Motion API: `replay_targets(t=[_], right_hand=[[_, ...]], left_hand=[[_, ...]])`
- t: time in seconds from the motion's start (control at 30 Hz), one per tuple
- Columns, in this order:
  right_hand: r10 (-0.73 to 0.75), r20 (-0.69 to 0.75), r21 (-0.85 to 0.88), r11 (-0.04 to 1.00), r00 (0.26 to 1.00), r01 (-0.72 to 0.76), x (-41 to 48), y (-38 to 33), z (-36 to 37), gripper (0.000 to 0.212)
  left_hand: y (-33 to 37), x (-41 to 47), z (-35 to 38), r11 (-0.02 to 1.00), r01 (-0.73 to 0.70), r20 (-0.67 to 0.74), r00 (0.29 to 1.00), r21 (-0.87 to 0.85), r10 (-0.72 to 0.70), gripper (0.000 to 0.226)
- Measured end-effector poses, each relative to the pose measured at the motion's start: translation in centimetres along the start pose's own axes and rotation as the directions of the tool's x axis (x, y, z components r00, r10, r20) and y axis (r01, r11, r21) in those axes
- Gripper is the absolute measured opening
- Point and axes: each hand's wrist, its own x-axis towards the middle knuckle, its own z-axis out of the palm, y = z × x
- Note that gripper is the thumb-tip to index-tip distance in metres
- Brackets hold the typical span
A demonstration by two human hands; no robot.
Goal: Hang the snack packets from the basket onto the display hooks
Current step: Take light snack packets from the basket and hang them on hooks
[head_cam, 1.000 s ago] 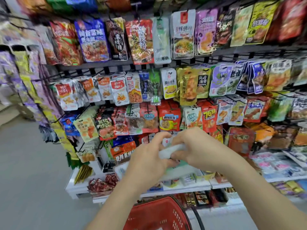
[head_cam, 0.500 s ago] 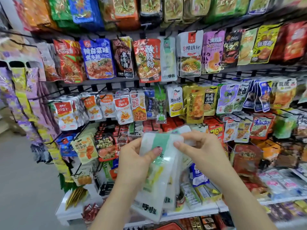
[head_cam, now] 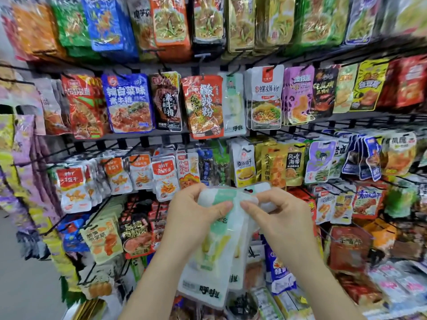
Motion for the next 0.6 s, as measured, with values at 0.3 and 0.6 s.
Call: replay_targets(t=[0.3,0.6], right_hand=[[-0.05,0.084,0.129,0.991,0.995,0.038,8.9,4.2,-3.1,0.013],[-0.234,0.018,0.362,0.908,0.972,0.212,22.9,2.5,-6.2,0.012]], left_hand=[[1.7,6.7,4.2,0.924,-0.289,-0.034,0.951,0.25,0.307,0.041],[6.1,12.8,5.7,0.9,-0.392,-0.2,0.882,0.191,0.426,0.033]])
